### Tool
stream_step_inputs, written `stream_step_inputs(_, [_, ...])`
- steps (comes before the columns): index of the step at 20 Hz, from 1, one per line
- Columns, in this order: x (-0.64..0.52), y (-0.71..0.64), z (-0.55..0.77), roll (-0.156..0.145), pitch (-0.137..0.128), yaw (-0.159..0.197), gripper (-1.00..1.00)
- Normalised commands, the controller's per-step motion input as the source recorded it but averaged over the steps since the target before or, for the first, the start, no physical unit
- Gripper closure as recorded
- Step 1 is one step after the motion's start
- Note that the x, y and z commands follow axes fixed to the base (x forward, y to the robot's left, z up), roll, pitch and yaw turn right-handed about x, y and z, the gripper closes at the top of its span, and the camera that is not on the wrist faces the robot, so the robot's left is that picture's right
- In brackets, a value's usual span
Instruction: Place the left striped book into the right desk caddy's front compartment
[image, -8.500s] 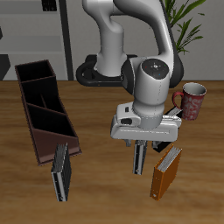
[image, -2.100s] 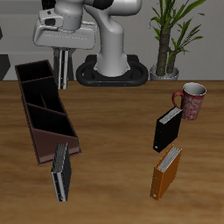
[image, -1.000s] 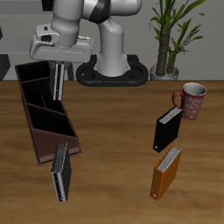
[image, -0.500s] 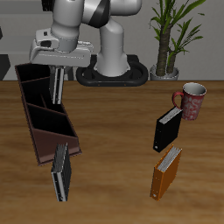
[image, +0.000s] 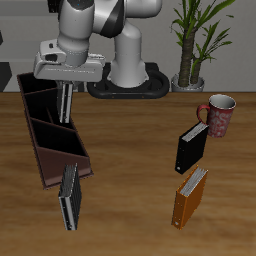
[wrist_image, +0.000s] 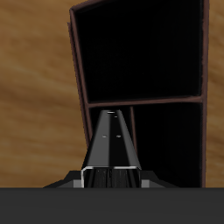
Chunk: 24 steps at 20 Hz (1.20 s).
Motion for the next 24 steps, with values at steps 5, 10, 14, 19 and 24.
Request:
stream_step_inputs(5, [0.00, -0.06, -0.12, -0.001, 0.013, 0.000, 1.00])
stream_step_inputs(10, [0.05, -0.11, -0.09, -0.021, 0.005, -0.013, 1.00])
stream_step_inputs(14, [0.09, -0.08, -0.12, -0.016, 0.023, -0.018, 1.00])
stream_step_inputs(19, [0.01, 0.00, -0.12, -0.002, 0.018, -0.002, 1.00])
stream_step_inputs(24, [0.00, 0.04, -0.07, 0.016, 0.016, -0.007, 1.00])
